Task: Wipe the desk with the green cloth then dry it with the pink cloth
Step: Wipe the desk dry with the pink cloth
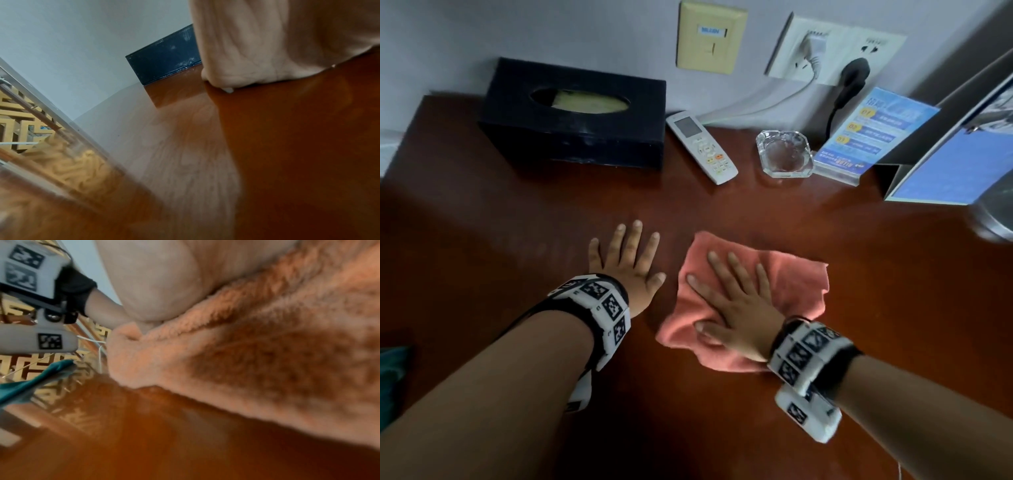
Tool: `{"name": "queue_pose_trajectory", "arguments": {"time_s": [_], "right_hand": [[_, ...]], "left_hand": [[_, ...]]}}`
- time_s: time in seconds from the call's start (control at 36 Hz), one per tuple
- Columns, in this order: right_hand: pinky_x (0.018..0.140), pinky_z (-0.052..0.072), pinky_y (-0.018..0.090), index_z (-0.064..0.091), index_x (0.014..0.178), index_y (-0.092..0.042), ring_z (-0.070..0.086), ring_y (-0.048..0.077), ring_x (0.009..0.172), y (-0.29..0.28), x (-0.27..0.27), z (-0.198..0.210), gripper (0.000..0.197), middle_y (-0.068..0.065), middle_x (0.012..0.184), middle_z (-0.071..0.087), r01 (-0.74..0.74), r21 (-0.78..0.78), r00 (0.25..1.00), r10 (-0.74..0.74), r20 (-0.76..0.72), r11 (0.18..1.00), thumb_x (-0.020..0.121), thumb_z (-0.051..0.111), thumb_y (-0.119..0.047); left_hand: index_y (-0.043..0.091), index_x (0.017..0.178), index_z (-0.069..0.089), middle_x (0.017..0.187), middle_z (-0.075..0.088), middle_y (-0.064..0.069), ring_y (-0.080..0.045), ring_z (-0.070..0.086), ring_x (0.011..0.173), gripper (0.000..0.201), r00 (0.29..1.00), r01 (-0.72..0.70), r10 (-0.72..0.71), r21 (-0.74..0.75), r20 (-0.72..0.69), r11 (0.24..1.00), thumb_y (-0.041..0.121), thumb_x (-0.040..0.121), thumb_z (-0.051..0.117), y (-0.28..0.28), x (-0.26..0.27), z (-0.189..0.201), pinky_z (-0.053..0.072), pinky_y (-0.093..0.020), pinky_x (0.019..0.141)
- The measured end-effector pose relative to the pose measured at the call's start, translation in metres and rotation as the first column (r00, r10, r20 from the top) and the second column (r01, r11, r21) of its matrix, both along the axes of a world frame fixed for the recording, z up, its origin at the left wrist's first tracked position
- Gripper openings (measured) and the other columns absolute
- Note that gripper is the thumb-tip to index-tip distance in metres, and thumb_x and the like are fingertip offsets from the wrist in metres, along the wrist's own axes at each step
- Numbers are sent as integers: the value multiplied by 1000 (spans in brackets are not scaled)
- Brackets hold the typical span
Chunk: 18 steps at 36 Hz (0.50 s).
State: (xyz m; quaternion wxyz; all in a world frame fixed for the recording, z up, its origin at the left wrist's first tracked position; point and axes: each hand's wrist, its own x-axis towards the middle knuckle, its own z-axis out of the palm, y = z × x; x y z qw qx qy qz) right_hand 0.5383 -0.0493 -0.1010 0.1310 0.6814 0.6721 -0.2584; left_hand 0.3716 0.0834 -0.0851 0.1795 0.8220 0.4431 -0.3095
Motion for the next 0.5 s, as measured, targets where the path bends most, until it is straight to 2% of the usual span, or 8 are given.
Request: {"name": "queue_pose_trajectory", "arguments": {"time_s": [0.08, 0.14, 0.22, 0.28, 0.36, 0.5], "right_hand": [[106, -25, 48, -27, 128, -62, -41, 13, 134, -9, 22, 4, 75, -17, 140, -48, -11, -34, 1000, 12, 17, 999, 67, 14, -80], [111, -18, 54, -24, 130, -62, -39, 12, 134, 2, 41, 4, 79, -17, 141, -46, 100, -27, 994, -99, 55, 995, 70, 25, -82], [113, -11, 58, -11, 141, -58, -30, 16, 141, 31, 75, 3, 81, -12, 151, -35, 323, 16, 945, -323, 58, 946, 81, 41, -74], [112, -12, 58, -8, 143, -56, -27, 18, 142, 51, 94, 4, 79, -11, 154, -31, 420, 39, 905, -421, 56, 907, 83, 40, -74], [112, -12, 59, -11, 143, -55, -26, 20, 143, 72, 109, 2, 79, -7, 155, -30, 501, 41, 863, -502, 54, 865, 83, 36, -76], [111, -14, 60, -14, 143, -54, -27, 22, 143, 69, 98, -1, 74, -6, 154, -32, 494, 84, 866, -498, 45, 865, 85, 27, -76]], "left_hand": [[30, 143, -28, 147, -41, 0, -23, -32, 138, 63, 1000, -3, 3, 1, -6, 1000, 53, 97, 9, 1, 0, 0, -11, -55, 113], [30, 143, -29, 147, -41, 0, -23, -32, 138, 63, 1000, -1, 1, -1, -11, 1000, 53, 97, 8, 1, 1, 0, -11, -55, 113], [30, 141, -31, 145, -44, -1, -23, -34, 137, 62, 1000, 2, -2, -10, -16, 1000, 53, 97, 6, 2, 1, 0, -12, -55, 112], [30, 141, -32, 145, -44, -1, -23, -35, 137, 62, 1000, 2, -3, -10, -19, 1000, 54, 96, 5, 1, 1, -1, -12, -55, 112], [31, 139, -33, 145, -45, 0, -23, -35, 137, 62, 1000, 9, -9, -5, -22, 1000, 54, 96, 4, 1, 0, -1, -13, -55, 112], [31, 140, -32, 145, -44, 0, -22, -34, 137, 62, 1000, 3, -3, -2, -18, 1000, 54, 96, 6, 1, -1, -2, -12, -54, 112]]}}
